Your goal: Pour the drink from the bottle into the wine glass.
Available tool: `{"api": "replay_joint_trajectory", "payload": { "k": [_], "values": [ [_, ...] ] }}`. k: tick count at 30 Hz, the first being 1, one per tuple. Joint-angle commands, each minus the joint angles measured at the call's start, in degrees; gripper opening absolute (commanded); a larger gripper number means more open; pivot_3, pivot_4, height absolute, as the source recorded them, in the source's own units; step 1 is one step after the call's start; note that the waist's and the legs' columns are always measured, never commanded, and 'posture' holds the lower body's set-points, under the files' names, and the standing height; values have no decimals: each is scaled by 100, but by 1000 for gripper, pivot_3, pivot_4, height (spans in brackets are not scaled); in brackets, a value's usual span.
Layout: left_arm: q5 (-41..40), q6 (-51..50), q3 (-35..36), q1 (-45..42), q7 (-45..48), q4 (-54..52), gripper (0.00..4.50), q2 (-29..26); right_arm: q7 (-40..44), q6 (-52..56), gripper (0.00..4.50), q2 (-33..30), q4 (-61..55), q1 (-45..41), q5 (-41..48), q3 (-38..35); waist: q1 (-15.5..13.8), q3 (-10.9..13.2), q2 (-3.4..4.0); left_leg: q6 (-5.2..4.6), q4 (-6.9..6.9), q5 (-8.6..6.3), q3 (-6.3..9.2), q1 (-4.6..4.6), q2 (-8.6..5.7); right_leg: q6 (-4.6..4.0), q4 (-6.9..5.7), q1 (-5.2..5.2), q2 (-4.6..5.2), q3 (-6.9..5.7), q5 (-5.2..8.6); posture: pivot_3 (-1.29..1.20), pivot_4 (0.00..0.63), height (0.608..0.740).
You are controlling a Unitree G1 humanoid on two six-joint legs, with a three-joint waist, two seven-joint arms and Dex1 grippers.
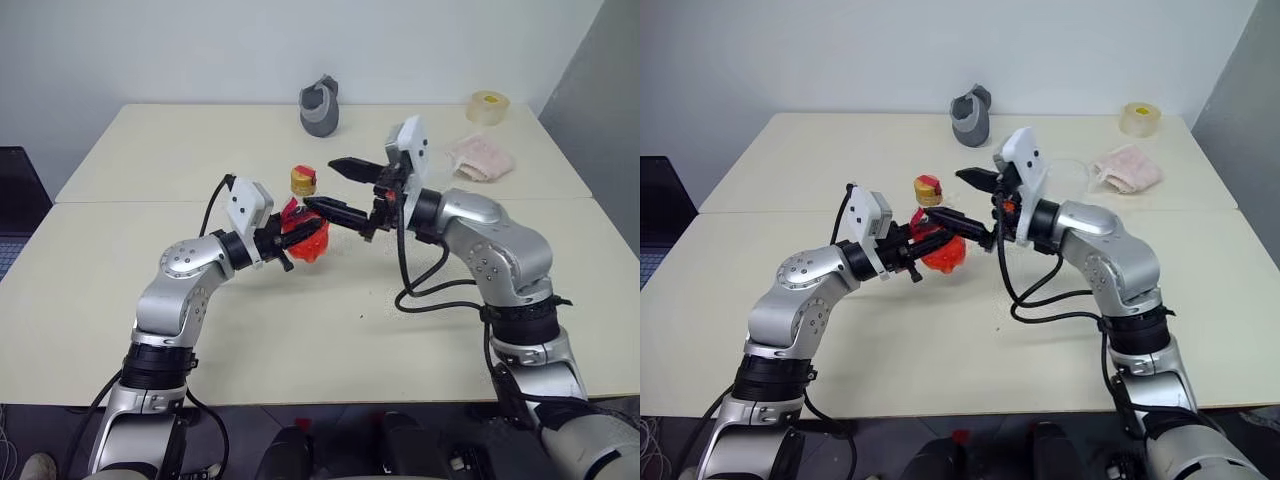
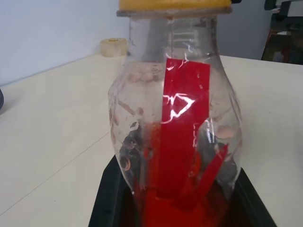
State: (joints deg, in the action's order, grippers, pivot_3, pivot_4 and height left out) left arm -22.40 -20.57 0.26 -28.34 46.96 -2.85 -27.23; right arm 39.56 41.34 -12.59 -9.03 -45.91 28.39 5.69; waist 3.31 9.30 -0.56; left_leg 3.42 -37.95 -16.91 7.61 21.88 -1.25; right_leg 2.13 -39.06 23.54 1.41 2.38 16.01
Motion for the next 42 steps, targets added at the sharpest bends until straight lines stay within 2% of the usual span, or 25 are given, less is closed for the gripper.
{"api": "replay_joint_trajectory", "payload": {
  "k": [1, 7, 17, 20, 27, 28, 35, 38, 40, 42],
  "values": [
    [-43, 173, 86, -136, 33, -214, 986, -7, -151, -67, 4491, 185, -57, -299, 67, -21, -2, 0, 0, 2, 0, 1, 0, 0, 0, 0, 0, 0, 0, 0, 0, 0, 150, 740],
    [-30, 181, 92, -157, 50, -171, 986, -28, -264, -304, 4491, 450, 357, -553, -144, 68, -1, 0, 0, 2, 0, 1, 0, -1, -1, 0, 0, 0, 0, 0, 0, 0, 150, 740],
    [-35, 163, 89, -133, 33, -207, 986, -21, -195, -445, 4491, 497, 650, -665, -296, 202, 1, 0, 0, 3, 0, 1, 0, -1, -1, 0, 1, 0, 0, 0, 0, 0, 150, 740],
    [-34, 162, 86, -134, 28, -198, 986, -15, -205, -411, 3881, 526, 665, -687, -225, 170, -1, 0, 0, 2, 0, 1, 0, 0, -1, 0, 1, 0, 0, -1, 0, 0, 150, 740],
    [-33, 152, 68, -95, 17, -222, 986, -2, -279, -325, 1465, 582, 655, -729, -99, 44, 0, 0, 0, 2, 0, 1, 1, 0, -1, 0, 1, 0, 0, -1, 0, 0, 150, 740],
    [-37, 146, 65, -85, 14, -238, 986, -2, -297, -303, 1239, 594, 650, -731, -78, 21, -1, 0, 0, 2, 0, 1, 0, -1, -1, 0, 0, 0, 0, 0, 0, 0, 150, 740],
    [-64, 112, 41, -9, 8, -333, 986, 0, -320, 53, 1244, 609, 623, -819, 148, -146, -1, 0, 0, 2, 0, 1, 0, -1, -1, 0, 0, 1, 0, 0, 0, 0, 150, 740],
    [-78, 97, 40, 40, 19, -390, 986, -12, 49, -145, 1244, 352, 611, -929, 33, -11, -1, 0, 1, 2, 0, 1, 0, 0, -1, 0, 0, 1, 0, 0, 0, 0, 150, 740],
    [-83, 99, 56, 97, 55, -435, 986, -54, 541, -854, 1244, -65, 606, -943, -492, 402, -1, 0, 1, 2, 0, 1, 0, 0, -2, 0, 2, 1, 1, 0, 0, 0, 150, 740],
    [-88, 102, 94, 133, 89, -436, 986, -102, 596, -812, 1244, -201, 656, -976, -502, 421, 0, 0, 1, -5, 0, -3, -2, -1, -3, 0, 3, 0, 0, 0, 0, 0, 150, 740]
  ]
}}
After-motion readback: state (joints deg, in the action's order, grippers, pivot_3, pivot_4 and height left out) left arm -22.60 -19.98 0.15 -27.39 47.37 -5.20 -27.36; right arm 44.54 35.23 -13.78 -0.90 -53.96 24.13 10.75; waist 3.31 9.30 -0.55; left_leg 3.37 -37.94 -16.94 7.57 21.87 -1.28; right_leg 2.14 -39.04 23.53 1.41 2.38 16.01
